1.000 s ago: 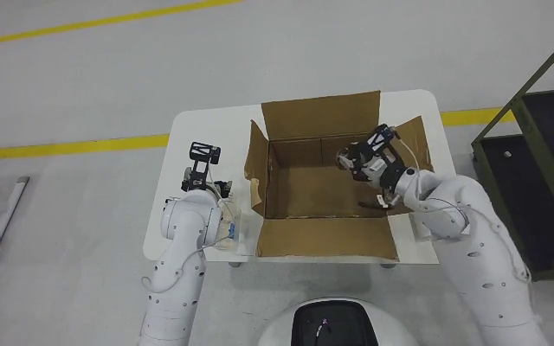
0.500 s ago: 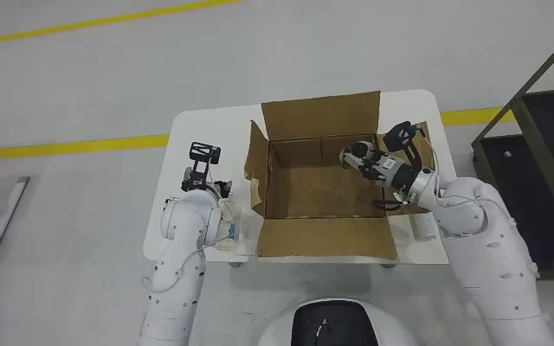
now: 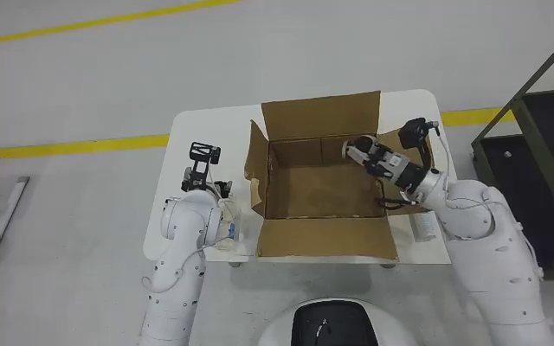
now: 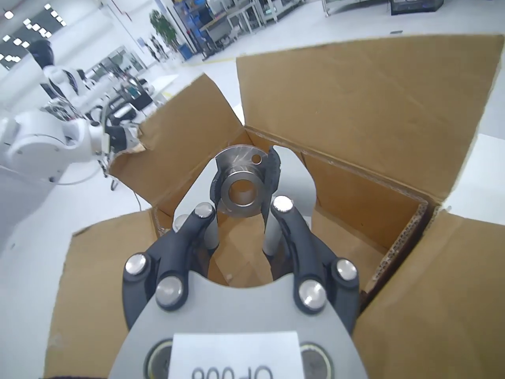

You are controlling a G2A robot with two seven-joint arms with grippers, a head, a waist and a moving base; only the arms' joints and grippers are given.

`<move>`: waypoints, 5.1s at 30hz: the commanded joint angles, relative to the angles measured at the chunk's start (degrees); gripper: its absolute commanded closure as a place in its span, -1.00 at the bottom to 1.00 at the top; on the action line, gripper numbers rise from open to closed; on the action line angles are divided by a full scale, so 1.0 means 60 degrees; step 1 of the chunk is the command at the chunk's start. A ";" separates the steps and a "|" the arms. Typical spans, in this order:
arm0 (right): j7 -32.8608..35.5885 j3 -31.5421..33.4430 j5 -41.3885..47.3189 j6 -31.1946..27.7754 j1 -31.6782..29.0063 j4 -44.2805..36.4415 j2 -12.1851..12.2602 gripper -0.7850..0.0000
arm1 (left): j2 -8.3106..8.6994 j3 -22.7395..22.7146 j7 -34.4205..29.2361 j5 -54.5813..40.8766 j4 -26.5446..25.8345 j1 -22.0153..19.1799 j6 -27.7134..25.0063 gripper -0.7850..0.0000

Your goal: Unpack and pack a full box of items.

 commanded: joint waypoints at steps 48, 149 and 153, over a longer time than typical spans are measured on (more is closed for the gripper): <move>0.2347 0.1877 -0.5404 0.5172 -0.2899 -0.1443 0.0996 1.00 | 0.0000 0.0000 0.0000 0.0000 0.0000 0.0000 0.0000 -1.00; -0.5027 0.1466 -0.6084 0.6426 -0.3428 -0.3130 0.1071 1.00 | 0.0150 -0.1539 -0.2694 -0.3980 0.0367 0.0153 -0.1437 -1.00; -0.5027 0.1466 -0.6084 0.6426 -0.3428 -0.3130 0.1071 1.00 | 0.0170 -0.1508 -0.2817 -0.3828 0.0441 0.0066 -0.1318 -1.00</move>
